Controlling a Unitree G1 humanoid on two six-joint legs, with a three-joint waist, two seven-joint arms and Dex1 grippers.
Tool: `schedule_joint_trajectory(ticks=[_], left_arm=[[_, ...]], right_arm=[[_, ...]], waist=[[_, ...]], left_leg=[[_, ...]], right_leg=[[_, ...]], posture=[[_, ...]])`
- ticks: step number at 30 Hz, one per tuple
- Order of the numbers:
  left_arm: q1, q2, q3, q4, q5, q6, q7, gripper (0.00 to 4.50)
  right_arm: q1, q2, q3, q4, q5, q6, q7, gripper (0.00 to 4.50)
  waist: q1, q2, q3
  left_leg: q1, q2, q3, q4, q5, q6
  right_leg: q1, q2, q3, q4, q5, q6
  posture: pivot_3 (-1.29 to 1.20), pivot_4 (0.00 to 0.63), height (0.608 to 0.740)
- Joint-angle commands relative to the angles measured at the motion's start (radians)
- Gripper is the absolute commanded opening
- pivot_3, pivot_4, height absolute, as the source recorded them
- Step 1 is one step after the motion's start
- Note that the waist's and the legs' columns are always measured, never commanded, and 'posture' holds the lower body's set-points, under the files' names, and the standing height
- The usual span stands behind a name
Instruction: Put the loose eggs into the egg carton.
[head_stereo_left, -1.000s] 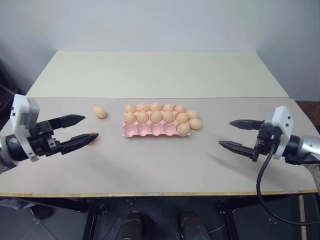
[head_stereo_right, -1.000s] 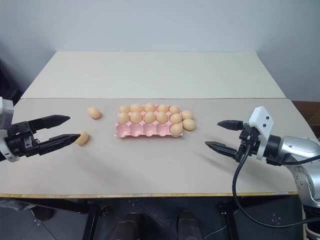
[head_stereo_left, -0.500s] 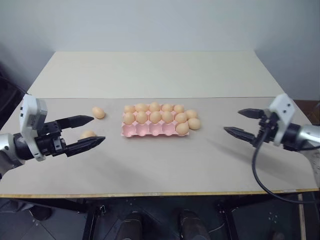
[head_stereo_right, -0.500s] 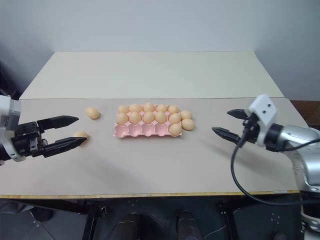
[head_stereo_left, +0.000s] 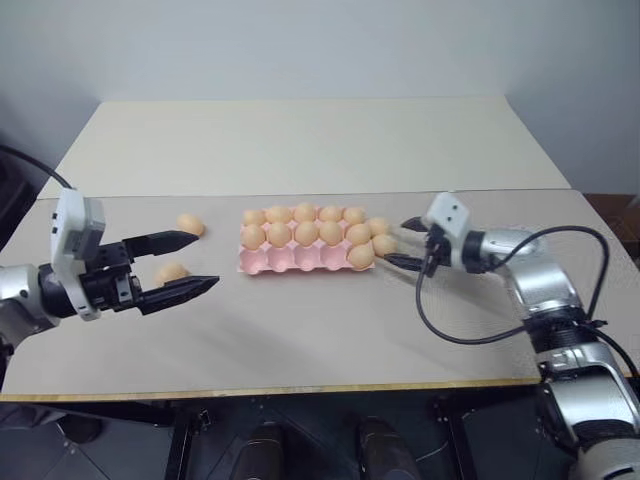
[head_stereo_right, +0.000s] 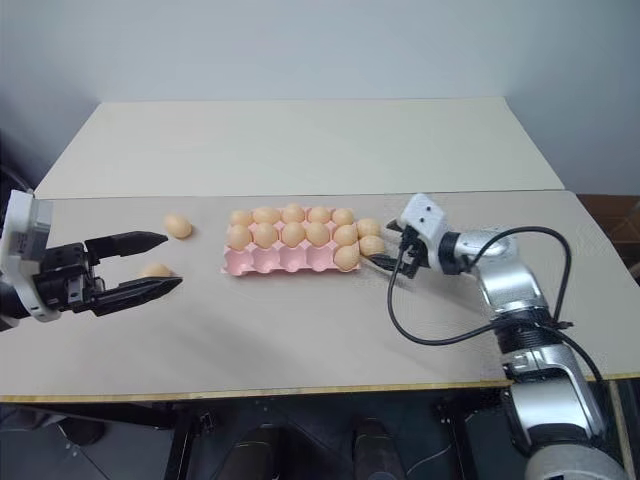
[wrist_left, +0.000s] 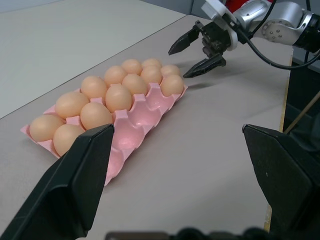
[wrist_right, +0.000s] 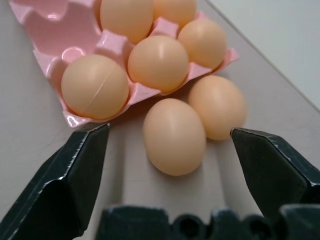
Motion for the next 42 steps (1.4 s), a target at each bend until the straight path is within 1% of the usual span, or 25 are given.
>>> schedule_joint_trajectory(ticks=[1,2,5,7,9,10,11,12,16,19,23,26,34,39,41,42], left_arm=[[0.013,0.002,0.038,-0.025,0.006,-0.027,-0.003,4.47],[0.017,0.003,0.041,-0.025,0.005,-0.029,-0.003,4.47],[0.032,0.007,0.058,-0.031,0.004,-0.032,-0.002,4.50],[0.040,0.007,0.068,-0.034,0.000,-0.031,0.000,4.50],[0.055,0.003,0.078,-0.042,0.001,-0.034,0.000,4.50],[0.061,0.001,0.081,-0.045,0.002,-0.035,0.000,4.50],[0.064,-0.001,0.082,-0.046,0.003,-0.038,0.000,4.50],[0.069,-0.002,0.083,-0.047,0.004,-0.040,0.000,4.50],[0.075,-0.009,0.082,-0.041,0.013,-0.055,0.001,4.50],[0.075,-0.014,0.071,-0.038,0.022,-0.067,0.003,4.50],[0.059,-0.019,0.049,-0.037,0.031,-0.076,0.010,4.50],[0.055,-0.020,0.049,-0.043,0.031,-0.074,0.017,4.50],[0.074,-0.018,0.073,-0.062,0.020,-0.063,0.029,4.50],[0.076,-0.017,0.075,-0.063,0.019,-0.063,0.035,4.50],[0.074,-0.015,0.075,-0.059,0.020,-0.063,0.034,4.50],[0.073,-0.015,0.074,-0.056,0.021,-0.065,0.033,4.50]], right_arm=[[-0.061,0.039,0.005,0.097,-0.050,-0.065,-0.025,4.50],[-0.071,0.048,0.008,0.122,-0.064,-0.073,-0.028,4.50],[-0.078,0.060,0.000,0.144,-0.082,-0.092,-0.030,3.86],[-0.067,0.057,-0.015,0.117,-0.070,-0.089,-0.013,3.24],[-0.046,0.041,-0.034,0.066,-0.054,-0.068,-0.002,2.49],[-0.037,0.035,-0.043,0.046,-0.050,-0.061,-0.004,2.19],[-0.031,0.028,-0.050,0.027,-0.050,-0.051,-0.009,1.94],[-0.023,0.017,-0.057,0.002,-0.051,-0.043,-0.011,1.83],[0.005,-0.035,-0.077,-0.133,-0.040,0.013,-0.002,1.83],[-0.012,-0.030,-0.074,-0.216,-0.021,0.061,0.006,1.83],[-0.075,0.054,-0.046,-0.254,-0.021,0.110,-0.019,1.83],[-0.093,0.115,-0.008,-0.254,-0.048,0.123,-0.035,1.83],[-0.086,0.193,0.066,-0.247,-0.092,0.150,-0.060,1.83],[-0.078,0.209,0.090,-0.273,-0.096,0.186,-0.055,3.28],[-0.072,0.205,0.091,-0.297,-0.091,0.195,-0.045,4.05],[-0.070,0.203,0.091,-0.306,-0.092,0.195,-0.046,4.37]], waist=[[-0.001,0.000,0.000],[-0.001,0.000,0.000],[-0.001,0.000,0.000],[0.000,0.000,0.000],[0.000,0.000,0.000],[0.000,0.000,0.000],[0.000,0.000,0.000],[0.000,0.000,0.000],[0.002,0.000,0.000],[-0.002,0.000,0.000],[-0.016,0.000,0.000],[-0.018,0.000,0.000],[-0.012,0.001,0.000],[-0.013,0.001,0.000],[-0.013,0.001,0.000],[-0.013,0.001,0.000]], left_leg=[[0.000,0.000,0.000,0.000,0.000,0.000],[0.000,0.000,0.000,0.000,0.000,0.000],[0.000,0.000,0.000,0.000,0.000,0.000],[0.000,0.000,0.000,0.000,0.000,0.000],[0.000,0.000,0.000,0.000,0.000,0.000],[0.000,0.000,0.000,0.000,0.000,0.000],[0.000,0.000,0.000,0.000,0.000,0.000],[0.000,0.000,0.000,0.000,0.000,0.000],[0.000,0.000,0.000,0.000,0.000,0.000],[0.000,0.000,0.000,0.000,0.000,0.000],[0.001,0.001,0.000,0.000,0.000,0.000],[0.001,0.001,0.000,0.000,0.000,0.000],[0.000,0.000,0.000,0.000,0.000,-0.001],[0.000,0.000,0.000,0.000,0.000,-0.001],[0.000,0.000,0.000,0.000,0.000,-0.001],[0.000,0.000,0.000,0.000,0.000,-0.001]], right_leg=[[0.000,0.000,0.000,0.000,0.000,0.000],[0.000,0.000,0.000,0.001,0.000,0.000],[0.000,0.000,0.000,0.001,0.000,0.000],[-0.001,0.000,0.000,0.000,0.000,0.000],[-0.001,0.000,0.000,0.001,0.000,0.000],[-0.001,0.000,0.000,0.001,0.000,0.000],[-0.001,0.000,0.000,0.001,0.000,0.000],[-0.001,0.000,0.000,0.001,0.000,0.000],[-0.001,0.000,0.000,0.001,0.000,0.000],[0.000,0.000,0.000,0.001,0.000,0.000],[-0.001,0.001,0.001,0.002,0.000,0.000],[-0.001,0.001,0.001,0.002,0.000,0.000],[-0.002,0.000,0.001,0.002,0.000,0.000],[-0.002,0.000,0.001,0.002,0.000,0.000],[-0.002,0.000,0.001,0.002,0.000,0.000],[-0.002,0.000,0.001,0.002,0.000,0.000]], posture=[[0.00,0.150,0.740],[0.00,0.150,0.740],[0.00,0.150,0.740],[0.00,0.150,0.740],[0.00,0.150,0.740],[0.00,0.150,0.740],[0.00,0.150,0.740],[0.00,0.150,0.740],[0.00,0.150,0.740],[0.00,0.150,0.740],[0.00,0.150,0.740],[0.00,0.150,0.740],[0.00,0.150,0.740],[0.00,0.150,0.740],[0.00,0.150,0.740],[0.00,0.150,0.740]])
